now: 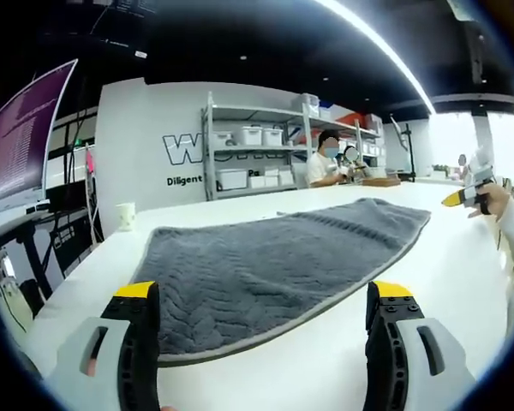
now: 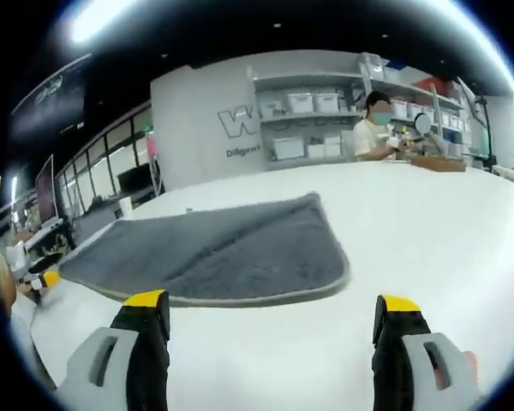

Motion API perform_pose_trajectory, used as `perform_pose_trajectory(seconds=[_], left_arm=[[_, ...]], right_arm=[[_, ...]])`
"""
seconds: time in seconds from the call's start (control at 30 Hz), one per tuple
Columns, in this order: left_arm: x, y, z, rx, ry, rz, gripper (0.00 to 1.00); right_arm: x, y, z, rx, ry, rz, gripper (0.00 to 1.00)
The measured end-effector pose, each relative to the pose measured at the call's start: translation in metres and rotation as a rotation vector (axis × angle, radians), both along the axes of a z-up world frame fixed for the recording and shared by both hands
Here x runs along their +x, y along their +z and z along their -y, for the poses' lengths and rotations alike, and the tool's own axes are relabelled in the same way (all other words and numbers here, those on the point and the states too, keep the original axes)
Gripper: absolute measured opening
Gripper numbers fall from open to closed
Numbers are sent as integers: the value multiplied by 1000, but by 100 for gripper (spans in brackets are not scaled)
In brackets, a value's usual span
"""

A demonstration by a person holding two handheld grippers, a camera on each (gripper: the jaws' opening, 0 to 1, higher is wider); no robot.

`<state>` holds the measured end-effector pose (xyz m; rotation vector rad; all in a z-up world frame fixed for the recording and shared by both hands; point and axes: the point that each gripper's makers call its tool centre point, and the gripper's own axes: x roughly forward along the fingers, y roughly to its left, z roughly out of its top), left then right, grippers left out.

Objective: Open the folded towel by lifting each exposed corner and separating the folded layers until the towel lies flat within the target outline without major curled edges

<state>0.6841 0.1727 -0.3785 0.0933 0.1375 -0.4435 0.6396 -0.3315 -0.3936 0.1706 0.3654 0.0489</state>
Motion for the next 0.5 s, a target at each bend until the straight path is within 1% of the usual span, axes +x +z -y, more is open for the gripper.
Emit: perform_pose_trajectory(seconds=[0.03, 0.1, 0.13, 0.17, 0.27, 0.33, 0.4, 0.43, 0.5], left_arm=[[0, 0, 1, -3, -4, 0, 99], [-1, 1, 2, -5, -9, 3, 99], [-1, 1, 3, -5, -12, 4, 99], [-2, 2, 4, -4, -15, 6, 99], [-3, 4, 6, -1, -23, 18, 99], [-4, 4, 7, 3, -26, 22, 99], [-4, 5, 8, 9, -29, 27, 99], [-4, 5, 9, 11, -32, 29, 99], [-5, 5, 10, 19, -34, 31, 99]], right_arm=[[2, -4, 2, 7, 5, -17, 98], [9, -6, 7, 11, 17, -23, 97], [11, -5, 8, 13, 17, -20, 96], [18, 0, 14, 7, 6, 7, 96], [26, 5, 19, -27, -10, 17, 96], [28, -3, 22, -82, -22, -35, 93], [37, -8, 28, -115, -28, -62, 90], [40, -11, 30, -120, -29, -81, 89], [47, -12, 31, -114, -26, -94, 89]])
